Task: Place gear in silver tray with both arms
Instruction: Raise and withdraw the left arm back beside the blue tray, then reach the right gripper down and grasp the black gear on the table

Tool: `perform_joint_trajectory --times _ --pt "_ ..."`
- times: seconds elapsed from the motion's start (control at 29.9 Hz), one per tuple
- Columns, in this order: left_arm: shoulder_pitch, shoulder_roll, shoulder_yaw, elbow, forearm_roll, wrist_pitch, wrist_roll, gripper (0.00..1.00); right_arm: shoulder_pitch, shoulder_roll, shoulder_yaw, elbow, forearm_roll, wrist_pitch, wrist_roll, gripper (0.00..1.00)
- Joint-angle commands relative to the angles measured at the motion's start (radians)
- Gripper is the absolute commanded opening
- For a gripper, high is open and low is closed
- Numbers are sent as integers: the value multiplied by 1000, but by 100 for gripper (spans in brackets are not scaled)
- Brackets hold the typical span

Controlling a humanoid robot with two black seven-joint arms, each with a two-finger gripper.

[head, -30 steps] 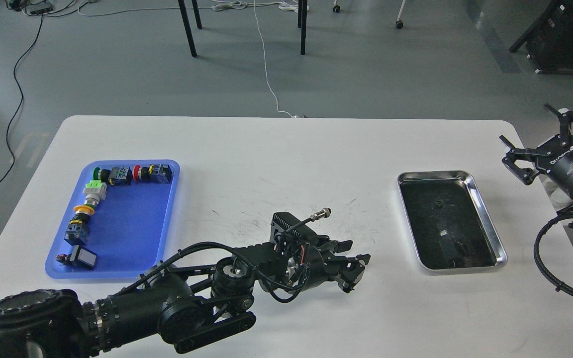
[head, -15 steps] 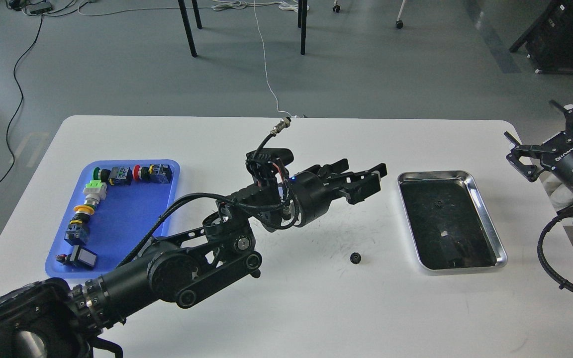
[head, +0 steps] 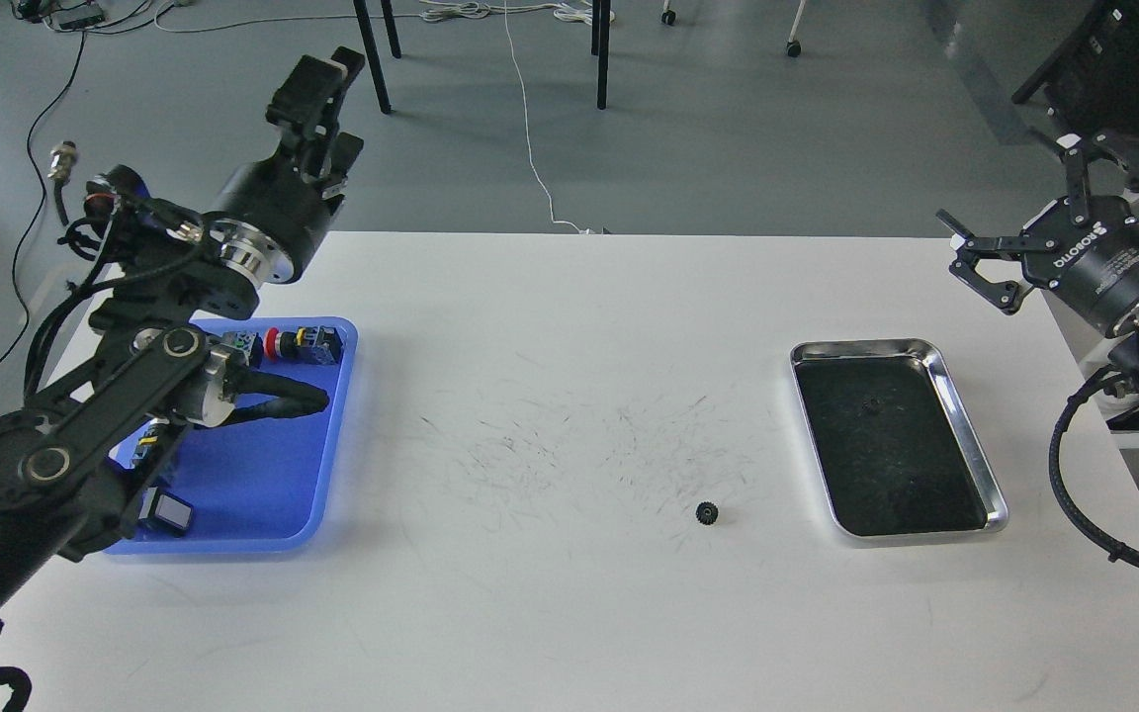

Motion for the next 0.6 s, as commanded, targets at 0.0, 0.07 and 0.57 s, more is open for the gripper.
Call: perform_joint_trajectory --times 0.0,0.07,0.57 --pt "65 75 -101 7 -194 -2 5 96 67 -63 -3 117 -84 0 -13 94" --pt "117 98 -144 21 -286 -25 3 97 133 -84 -15 170 -155 0 -30 94" --pt "349 191 -309 216 -564 -386 -33 97 969 98 -964 316 -353 0 -54 94"
